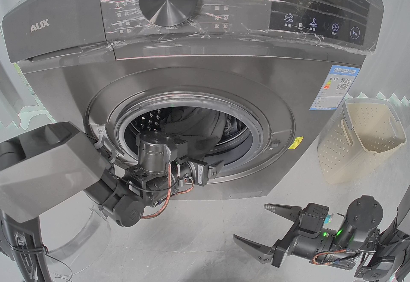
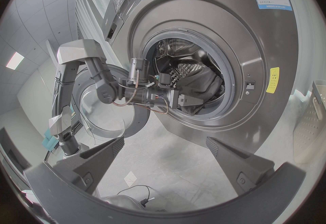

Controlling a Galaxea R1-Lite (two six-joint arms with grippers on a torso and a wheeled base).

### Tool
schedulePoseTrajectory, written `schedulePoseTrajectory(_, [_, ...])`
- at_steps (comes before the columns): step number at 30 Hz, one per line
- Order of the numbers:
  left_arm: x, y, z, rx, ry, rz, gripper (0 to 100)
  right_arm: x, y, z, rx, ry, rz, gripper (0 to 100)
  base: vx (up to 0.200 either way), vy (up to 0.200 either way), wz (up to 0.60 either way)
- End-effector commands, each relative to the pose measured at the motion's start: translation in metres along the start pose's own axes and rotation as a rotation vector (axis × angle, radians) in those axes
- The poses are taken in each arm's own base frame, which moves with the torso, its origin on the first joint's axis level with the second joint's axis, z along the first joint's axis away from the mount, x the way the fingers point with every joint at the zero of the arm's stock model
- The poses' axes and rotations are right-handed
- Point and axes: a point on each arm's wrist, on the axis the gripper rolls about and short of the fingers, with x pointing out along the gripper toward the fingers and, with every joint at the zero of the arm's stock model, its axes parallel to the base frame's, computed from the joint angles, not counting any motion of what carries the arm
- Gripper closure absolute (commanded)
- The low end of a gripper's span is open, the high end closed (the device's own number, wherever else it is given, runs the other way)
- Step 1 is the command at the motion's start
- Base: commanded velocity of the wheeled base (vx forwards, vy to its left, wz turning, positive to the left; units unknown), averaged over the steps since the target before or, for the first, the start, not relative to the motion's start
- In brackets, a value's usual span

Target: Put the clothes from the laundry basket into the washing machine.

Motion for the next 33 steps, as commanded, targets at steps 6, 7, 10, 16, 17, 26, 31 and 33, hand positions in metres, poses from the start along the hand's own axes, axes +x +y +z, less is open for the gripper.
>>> schedulePoseTrajectory(6, [-0.041, -0.026, 0.009, 0.038, -0.006, -0.067, 0, -0.001, 0.0, 0.001, 0.0, -0.003, 0.002, 0, 0.0, 0.0, 0.0])
schedulePoseTrajectory(7, [-0.04, -0.026, 0.006, 0.039, 0.001, -0.064, 0, -0.001, 0.0, 0.001, 0.0, -0.004, 0.001, 0, 0.0, 0.0, 0.0])
schedulePoseTrajectory(10, [-0.029, -0.02, -0.004, 0.038, 0.02, -0.045, 0, -0.001, 0.001, 0.0, -0.001, -0.002, 0.002, 0, 0.0, 0.0, 0.0])
schedulePoseTrajectory(16, [-0.006, -0.008, -0.012, 0.033, -0.013, -0.015, 0, -0.002, 0.001, 0.0, 0.001, -0.002, 0.001, 0, 0.0, 0.0, 0.0])
schedulePoseTrajectory(17, [0.008, 0.002, -0.021, 0.032, 0.001, 0.007, 0, -0.001, 0.001, 0.0, 0.001, 0.003, 0.0, 0, 0.0, 0.0, 0.0])
schedulePoseTrajectory(26, [0.03, 0.041, -0.03, 0.031, 0.003, 0.102, 0, 0.0, 0.0, -0.002, 0.002, 0.007, -0.001, 0, 0.0, 0.0, 0.0])
schedulePoseTrajectory(31, [0.034, 0.043, -0.031, 0.039, 0.002, 0.106, 0, 0.0, 0.0, -0.002, 0.002, 0.007, -0.001, 0, 0.0, 0.0, 0.0])
schedulePoseTrajectory(33, [0.039, 0.042, -0.027, 0.042, -0.018, 0.101, 0, 0.0, 0.0, -0.002, 0.002, 0.007, -0.001, 0, 0.0, 0.0, 0.0])
